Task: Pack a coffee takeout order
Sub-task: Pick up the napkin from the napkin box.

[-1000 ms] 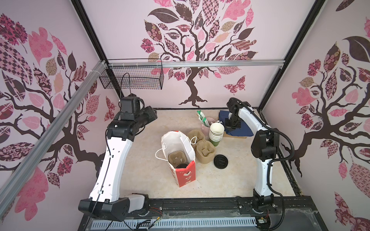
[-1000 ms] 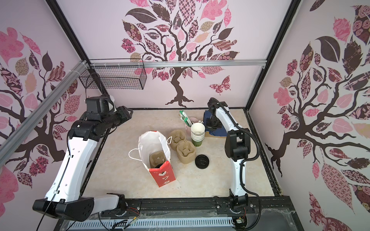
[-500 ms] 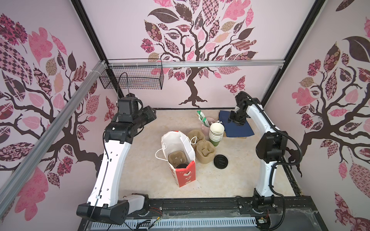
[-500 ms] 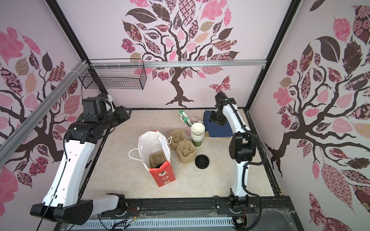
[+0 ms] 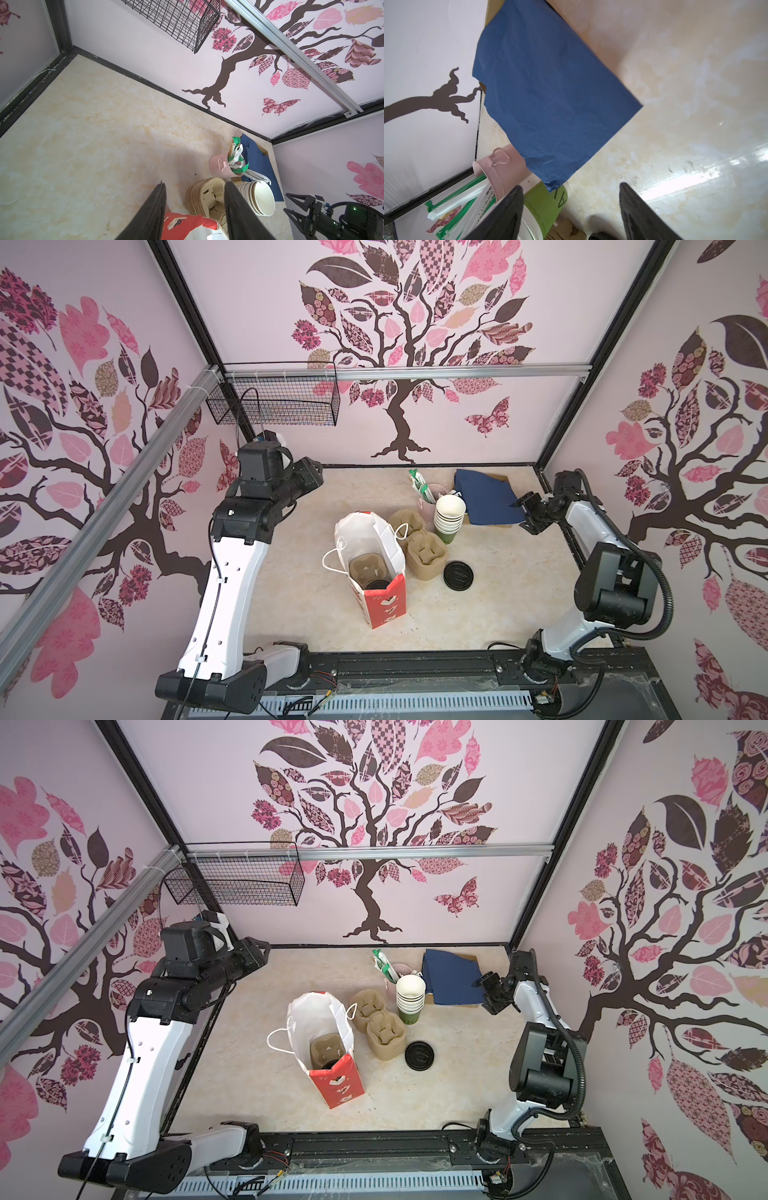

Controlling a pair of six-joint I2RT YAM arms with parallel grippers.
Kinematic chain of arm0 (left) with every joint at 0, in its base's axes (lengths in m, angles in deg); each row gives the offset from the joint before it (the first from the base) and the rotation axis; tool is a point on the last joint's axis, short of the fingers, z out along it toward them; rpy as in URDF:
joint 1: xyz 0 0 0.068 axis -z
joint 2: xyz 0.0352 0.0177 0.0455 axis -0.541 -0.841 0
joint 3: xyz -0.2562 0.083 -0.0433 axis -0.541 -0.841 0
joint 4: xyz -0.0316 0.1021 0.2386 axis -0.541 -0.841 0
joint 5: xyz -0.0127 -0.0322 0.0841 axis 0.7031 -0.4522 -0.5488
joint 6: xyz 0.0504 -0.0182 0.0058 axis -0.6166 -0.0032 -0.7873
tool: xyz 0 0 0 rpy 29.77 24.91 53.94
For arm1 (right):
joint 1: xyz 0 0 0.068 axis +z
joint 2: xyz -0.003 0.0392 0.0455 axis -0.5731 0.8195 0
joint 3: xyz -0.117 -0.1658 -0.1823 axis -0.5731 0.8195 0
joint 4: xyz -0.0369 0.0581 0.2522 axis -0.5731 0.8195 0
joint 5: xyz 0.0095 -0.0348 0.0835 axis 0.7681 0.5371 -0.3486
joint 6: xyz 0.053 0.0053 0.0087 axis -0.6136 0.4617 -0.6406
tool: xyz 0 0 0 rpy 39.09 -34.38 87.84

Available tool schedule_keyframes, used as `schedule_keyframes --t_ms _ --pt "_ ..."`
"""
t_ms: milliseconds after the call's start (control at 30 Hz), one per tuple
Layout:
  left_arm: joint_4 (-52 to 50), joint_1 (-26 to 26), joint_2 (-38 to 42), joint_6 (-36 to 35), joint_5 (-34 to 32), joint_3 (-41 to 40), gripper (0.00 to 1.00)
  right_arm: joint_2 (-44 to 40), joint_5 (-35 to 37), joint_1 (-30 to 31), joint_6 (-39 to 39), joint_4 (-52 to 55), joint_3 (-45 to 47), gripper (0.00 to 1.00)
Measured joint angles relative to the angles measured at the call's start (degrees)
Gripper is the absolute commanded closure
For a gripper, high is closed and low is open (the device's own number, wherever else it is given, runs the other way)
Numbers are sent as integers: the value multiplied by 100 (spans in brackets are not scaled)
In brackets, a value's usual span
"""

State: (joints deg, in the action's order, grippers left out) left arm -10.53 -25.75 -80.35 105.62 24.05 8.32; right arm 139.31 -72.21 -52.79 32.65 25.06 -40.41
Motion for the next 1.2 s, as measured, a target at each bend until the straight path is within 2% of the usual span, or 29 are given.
schedule_keyframes --t_ms 133,233,300,467,667,1033,1200 --pt "52 0 7 13 39 -74 51 7 210 -485 422 -219 -55 28" --pt "68 0 17 15 42 -136 51 15 358 -522 798 -422 -39 29" --pt "90 0 17 13 44 -149 51 20 350 -492 1058 -645 48 34" --pt "111 0 15 11 79 -149 51 138 9 -474 1486 -1314 518 35" --pt "122 0 7 9 79 -146 51 398 -310 -481 1633 -1902 944 34" --pt "28 0 -125 -33 76 -24 51 831 -846 -481 1499 -2682 1062 61" --pt "22 0 -136 -46 68 63 51 879 -944 -481 1443 -2833 1060 70"
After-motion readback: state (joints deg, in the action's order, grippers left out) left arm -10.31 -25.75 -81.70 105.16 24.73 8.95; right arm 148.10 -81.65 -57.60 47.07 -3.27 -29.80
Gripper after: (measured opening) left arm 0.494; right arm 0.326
